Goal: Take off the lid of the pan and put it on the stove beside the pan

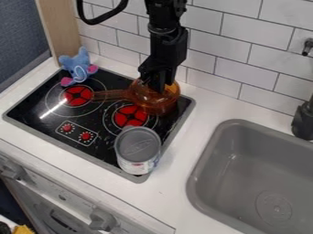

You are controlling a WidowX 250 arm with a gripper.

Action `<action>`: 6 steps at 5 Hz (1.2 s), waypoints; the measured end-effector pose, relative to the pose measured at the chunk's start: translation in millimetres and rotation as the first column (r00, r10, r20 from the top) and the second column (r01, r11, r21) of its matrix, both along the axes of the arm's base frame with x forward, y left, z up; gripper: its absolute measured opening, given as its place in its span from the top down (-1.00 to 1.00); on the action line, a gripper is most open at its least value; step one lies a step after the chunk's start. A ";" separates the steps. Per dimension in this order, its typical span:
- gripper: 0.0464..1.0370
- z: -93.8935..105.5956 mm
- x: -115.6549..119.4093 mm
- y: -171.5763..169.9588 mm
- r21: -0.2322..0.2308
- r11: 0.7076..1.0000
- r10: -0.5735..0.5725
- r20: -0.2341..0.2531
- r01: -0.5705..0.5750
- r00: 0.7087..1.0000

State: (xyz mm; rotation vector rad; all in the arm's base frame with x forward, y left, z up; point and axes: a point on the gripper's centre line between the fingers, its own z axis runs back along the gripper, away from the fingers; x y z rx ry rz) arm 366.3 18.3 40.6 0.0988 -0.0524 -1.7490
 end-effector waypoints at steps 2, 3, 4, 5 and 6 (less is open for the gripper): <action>0.45 19.8 -7.8 3.3 -0.001 1.000 -0.005 0.040 0.005 0.999; 0.82 36.9 -22.6 9.7 0.033 0.999 -0.002 0.066 0.000 0.998; 0.98 46.0 -45.2 30.3 0.056 0.997 0.041 0.076 -0.046 0.996; 0.99 43.5 -56.2 50.4 0.036 0.993 0.106 0.072 -0.108 0.992; 0.94 42.7 -57.5 52.8 0.014 0.993 0.116 0.072 -0.118 0.991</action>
